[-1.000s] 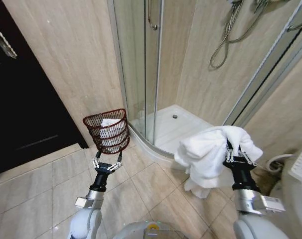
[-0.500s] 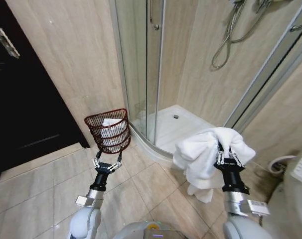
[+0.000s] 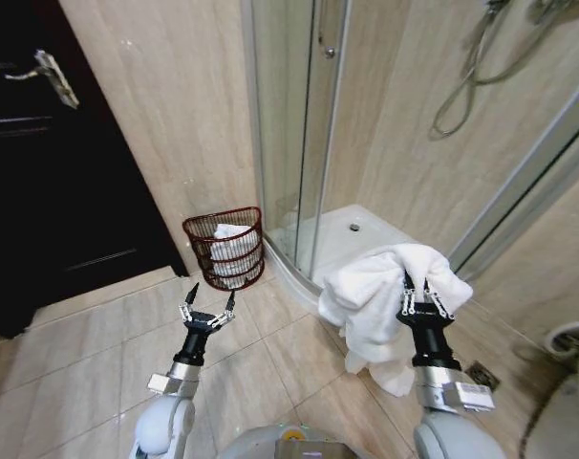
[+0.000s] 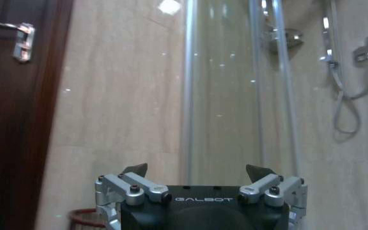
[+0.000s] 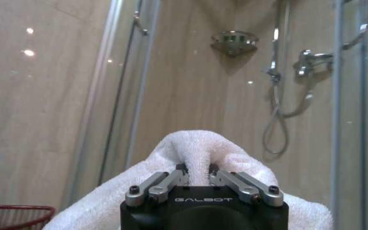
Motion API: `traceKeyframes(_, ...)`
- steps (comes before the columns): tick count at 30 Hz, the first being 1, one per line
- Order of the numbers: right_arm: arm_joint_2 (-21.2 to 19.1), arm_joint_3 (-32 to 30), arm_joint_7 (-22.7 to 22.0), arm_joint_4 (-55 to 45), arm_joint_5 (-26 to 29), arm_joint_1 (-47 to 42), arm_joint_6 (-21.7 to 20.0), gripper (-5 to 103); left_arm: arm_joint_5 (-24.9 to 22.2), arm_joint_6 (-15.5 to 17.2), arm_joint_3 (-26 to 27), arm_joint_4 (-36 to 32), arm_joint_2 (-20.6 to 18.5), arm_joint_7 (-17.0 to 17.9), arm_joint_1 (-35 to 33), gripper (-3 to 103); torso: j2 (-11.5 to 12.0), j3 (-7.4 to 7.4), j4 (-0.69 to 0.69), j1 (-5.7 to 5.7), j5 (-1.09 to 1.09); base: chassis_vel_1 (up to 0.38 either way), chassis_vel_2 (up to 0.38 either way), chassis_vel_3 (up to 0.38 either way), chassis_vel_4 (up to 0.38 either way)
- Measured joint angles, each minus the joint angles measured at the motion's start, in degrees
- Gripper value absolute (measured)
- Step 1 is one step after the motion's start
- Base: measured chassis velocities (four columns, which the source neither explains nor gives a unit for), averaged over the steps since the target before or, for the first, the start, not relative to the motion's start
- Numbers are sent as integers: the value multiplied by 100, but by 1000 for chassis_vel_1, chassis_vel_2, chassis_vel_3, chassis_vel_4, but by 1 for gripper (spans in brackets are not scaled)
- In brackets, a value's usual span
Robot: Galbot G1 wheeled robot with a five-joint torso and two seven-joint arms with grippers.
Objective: Discard the used towel into the hamper.
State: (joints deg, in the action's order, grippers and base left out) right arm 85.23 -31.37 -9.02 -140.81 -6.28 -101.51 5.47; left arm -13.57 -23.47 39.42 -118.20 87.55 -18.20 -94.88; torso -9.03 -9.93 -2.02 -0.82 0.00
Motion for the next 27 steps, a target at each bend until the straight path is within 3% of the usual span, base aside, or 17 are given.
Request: traceKeyframes(27,-138,415,-258,-107,-243,25,-25,12,9,-16,17,-16,-14,183,-40,100,-422,-299,-5,-125,0,90,93,99,97)
